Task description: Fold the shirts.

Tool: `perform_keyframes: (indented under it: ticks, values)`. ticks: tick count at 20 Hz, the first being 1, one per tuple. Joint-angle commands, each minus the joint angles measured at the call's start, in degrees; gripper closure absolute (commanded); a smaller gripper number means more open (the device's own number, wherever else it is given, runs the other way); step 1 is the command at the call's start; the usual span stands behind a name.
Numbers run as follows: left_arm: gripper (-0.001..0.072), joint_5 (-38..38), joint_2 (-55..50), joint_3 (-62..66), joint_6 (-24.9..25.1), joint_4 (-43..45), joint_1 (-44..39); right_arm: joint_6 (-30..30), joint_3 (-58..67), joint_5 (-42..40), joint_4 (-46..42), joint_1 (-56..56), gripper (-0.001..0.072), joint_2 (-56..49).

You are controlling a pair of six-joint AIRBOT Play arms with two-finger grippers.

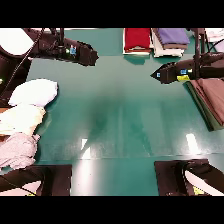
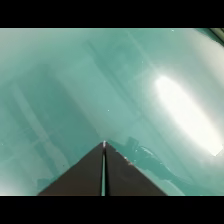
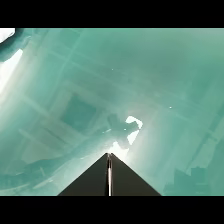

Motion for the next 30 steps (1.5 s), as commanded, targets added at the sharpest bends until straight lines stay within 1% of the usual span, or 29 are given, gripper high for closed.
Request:
perform_keyframes:
  ticks: [1,10,12,13,14,15,16,17,18,19,22,25,27,30]
  values:
    - [0.0682,0.0,0.0,0.0,0.0,0.0,0.0,0.3,0.0,0.0,-0.1,0.1,0.0693,0.0]
    - [0.0682,0.0,0.0,0.0,0.0,0.0,0.0,0.3,-0.1,0.0,-0.1,0.1,0.0693,0.0]
    - [0.0682,0.9,0.0,0.0,-1.0,-2.0,0.0,0.3,-0.1,0.0,-0.1,0.1,0.0694,0.0]
    - [0.0682,1.7,0.0,0.0,1.6,-1.4,0.0,0.3,-0.1,0.0,-0.1,0.1,0.0693,0.0]
    - [0.0681,1.7,0.0,0.0,4.2,2.6,0.5,0.3,-0.1,0.0,-0.1,0.1,0.0693,0.0]
    - [0.0629,0.9,0.0,0.0,2.6,8.8,1.4,0.3,-0.1,0.0,-0.1,0.1,0.0693,0.0]
    - [0.0290,-0.3,-0.2,0.0,-1.2,16.6,3.0,0.3,-0.1,0.0,-0.1,0.1,0.0693,0.0]
    - [0.0030,-1.8,-0.6,-0.1,-5.2,23.5,5.1,0.3,-0.1,0.0,-0.1,0.1,0.0693,0.0]
    - [0.0027,-3.9,-1.1,-0.2,-7.6,29.2,8.2,0.3,-0.1,0.0,-0.1,0.1,0.0693,0.0]
    - [0.0024,-5.3,-1.6,-1.2,-8.1,31.5,11.9,0.3,-0.1,0.0,-0.1,0.1,0.0693,0.0]
    - [0.0024,-5.2,-2.6,-8.5,-8.1,30.8,22.6,0.3,-0.1,0.0,-0.1,0.1,0.0693,0.0]
    - [0.0024,-0.3,-4.1,-19.6,-8.1,30.1,29.9,0.3,-0.1,-0.5,-0.1,0.1,0.0693,0.0]
    - [0.0024,2.9,-6.5,-25.0,-8.1,28.9,33.0,0.3,-0.1,-1.7,-0.1,0.2,0.0694,0.0]
    - [0.0024,3.1,-10.6,-26.9,-8.1,28.7,34.8,0.3,-0.1,-3.1,-0.1,0.2,0.0693,0.0]
